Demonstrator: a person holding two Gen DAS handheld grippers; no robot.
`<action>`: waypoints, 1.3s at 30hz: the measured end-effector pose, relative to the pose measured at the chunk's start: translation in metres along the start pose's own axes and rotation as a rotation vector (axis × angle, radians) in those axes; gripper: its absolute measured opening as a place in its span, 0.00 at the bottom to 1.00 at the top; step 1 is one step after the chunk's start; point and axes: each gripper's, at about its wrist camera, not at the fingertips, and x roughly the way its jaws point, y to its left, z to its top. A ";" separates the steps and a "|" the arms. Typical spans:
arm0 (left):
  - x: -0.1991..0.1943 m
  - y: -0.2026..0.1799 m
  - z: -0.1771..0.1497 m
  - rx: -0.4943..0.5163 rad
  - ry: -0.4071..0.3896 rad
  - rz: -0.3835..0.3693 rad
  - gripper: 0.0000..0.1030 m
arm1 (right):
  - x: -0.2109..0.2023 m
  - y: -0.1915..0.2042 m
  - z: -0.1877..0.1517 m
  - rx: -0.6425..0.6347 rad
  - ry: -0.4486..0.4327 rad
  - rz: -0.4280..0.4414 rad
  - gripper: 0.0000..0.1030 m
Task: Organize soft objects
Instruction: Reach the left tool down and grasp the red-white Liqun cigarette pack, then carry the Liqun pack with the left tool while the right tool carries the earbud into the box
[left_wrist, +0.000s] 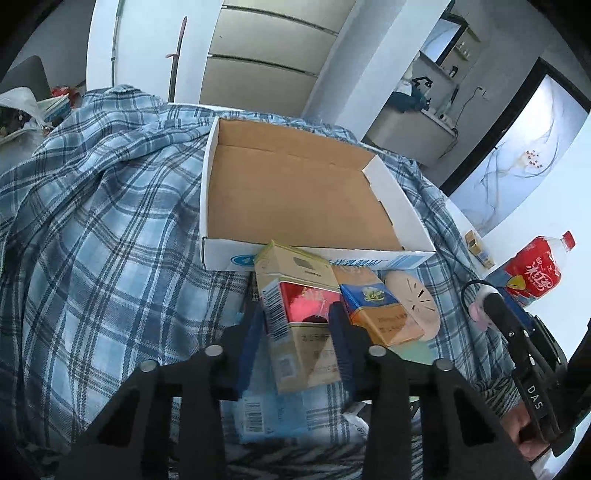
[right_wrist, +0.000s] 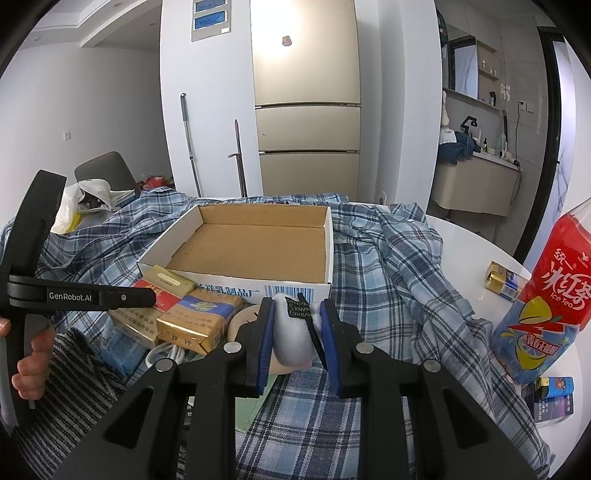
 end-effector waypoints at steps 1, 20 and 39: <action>-0.001 -0.001 0.000 0.005 -0.005 0.001 0.35 | 0.000 0.000 0.000 0.000 0.000 0.000 0.23; 0.001 -0.035 -0.004 0.132 -0.012 0.076 0.30 | 0.000 0.000 0.000 0.001 0.001 0.001 0.23; 0.013 -0.048 -0.021 0.259 -0.055 0.210 0.22 | -0.001 -0.002 -0.001 -0.001 0.002 0.001 0.23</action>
